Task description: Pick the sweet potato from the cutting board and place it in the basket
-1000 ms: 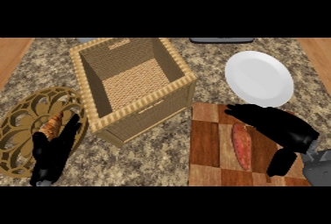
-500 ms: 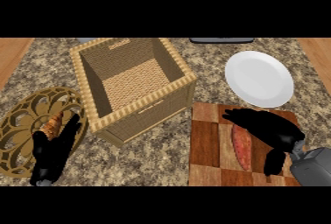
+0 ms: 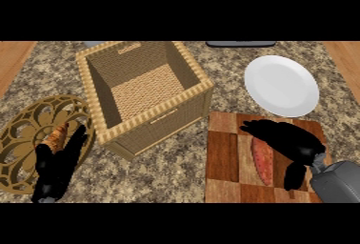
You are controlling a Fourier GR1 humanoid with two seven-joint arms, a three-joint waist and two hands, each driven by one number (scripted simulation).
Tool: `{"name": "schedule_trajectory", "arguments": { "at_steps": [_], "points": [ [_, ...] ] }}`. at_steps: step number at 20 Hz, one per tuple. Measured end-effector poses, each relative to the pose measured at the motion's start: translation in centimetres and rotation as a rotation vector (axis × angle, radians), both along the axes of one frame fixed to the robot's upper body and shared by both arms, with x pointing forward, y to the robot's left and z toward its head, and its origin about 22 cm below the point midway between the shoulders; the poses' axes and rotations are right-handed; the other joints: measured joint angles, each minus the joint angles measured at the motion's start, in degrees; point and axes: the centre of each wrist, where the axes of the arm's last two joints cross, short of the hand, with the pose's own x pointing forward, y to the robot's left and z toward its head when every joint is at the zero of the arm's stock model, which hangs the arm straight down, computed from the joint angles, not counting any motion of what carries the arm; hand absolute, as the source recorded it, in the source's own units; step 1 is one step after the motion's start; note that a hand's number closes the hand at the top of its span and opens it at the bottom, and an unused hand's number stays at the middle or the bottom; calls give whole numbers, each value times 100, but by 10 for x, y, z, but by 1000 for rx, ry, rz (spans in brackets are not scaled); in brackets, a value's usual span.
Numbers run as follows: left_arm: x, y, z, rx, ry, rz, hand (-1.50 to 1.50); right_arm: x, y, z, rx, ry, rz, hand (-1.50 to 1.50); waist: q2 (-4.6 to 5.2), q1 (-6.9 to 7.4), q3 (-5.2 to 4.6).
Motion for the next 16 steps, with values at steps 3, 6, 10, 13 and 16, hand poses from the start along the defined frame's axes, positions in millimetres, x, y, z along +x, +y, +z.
{"name": "schedule_trajectory", "arguments": {
  "at_steps": [3,6,10,13,16],
  "points": [
    [3,-3,1,0,9,2,0,0,2,-10,1,-2,-1,-150,5,4,-3],
    [2,-1,4,-1,15,0,0,-1,8,-18,-13,2,2,150,5,5,-8],
    [-1,2,2,0,1,-5,0,0,12,-24,-15,-48,49,150,7,18,-7],
    [-1,2,2,2,3,-2,0,-1,10,-26,-20,-98,83,150,5,5,-9],
    [-2,2,3,-2,6,0,0,-2,8,-30,-24,-129,105,150,1,4,-17]
  ]
}}
